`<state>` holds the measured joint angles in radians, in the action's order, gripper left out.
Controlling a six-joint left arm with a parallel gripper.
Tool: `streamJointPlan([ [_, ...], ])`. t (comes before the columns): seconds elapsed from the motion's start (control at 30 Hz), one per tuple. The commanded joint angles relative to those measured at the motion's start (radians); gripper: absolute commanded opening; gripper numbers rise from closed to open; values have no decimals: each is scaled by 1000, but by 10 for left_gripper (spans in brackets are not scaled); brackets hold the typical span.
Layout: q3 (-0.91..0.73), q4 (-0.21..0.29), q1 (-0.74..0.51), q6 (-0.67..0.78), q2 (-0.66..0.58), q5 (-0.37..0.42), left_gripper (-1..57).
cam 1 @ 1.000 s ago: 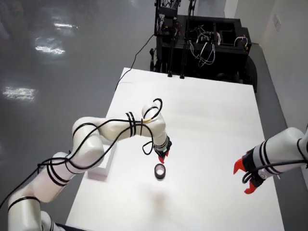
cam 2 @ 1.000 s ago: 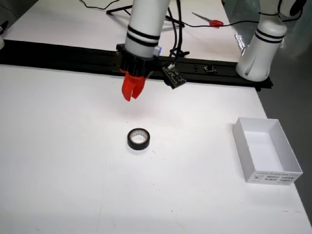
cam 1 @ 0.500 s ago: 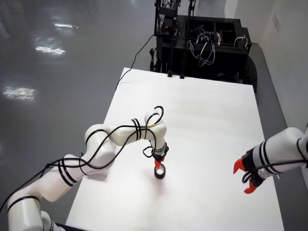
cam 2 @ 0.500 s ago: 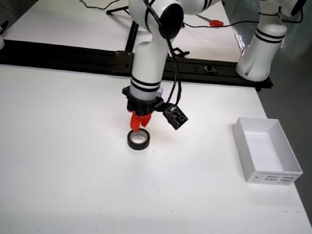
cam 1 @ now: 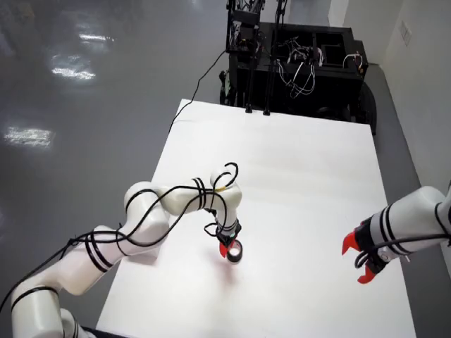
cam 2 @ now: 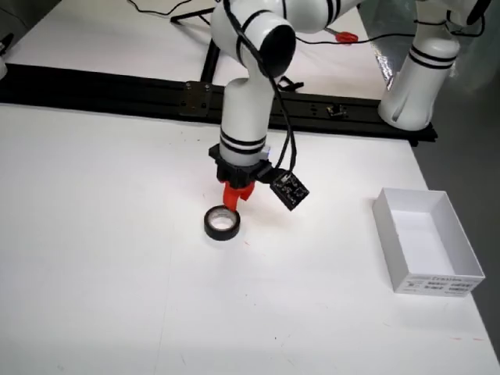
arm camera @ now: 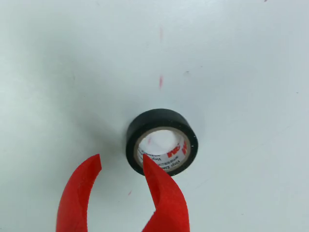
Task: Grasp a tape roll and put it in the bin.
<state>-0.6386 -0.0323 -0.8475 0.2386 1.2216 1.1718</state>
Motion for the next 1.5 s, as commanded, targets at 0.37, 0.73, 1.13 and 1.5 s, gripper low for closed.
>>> streamJointPlan([
  [0.37, -98, 28, -11, 56, -24, -97, 216],
  [0.73, -12, 28, -18, 84, 21, -109, 212],
  [1.13, -4, 29, -13, 94, 55, -116, 208],
  [1.5, -3, 29, 2, 105, 59, -121, 203],
])
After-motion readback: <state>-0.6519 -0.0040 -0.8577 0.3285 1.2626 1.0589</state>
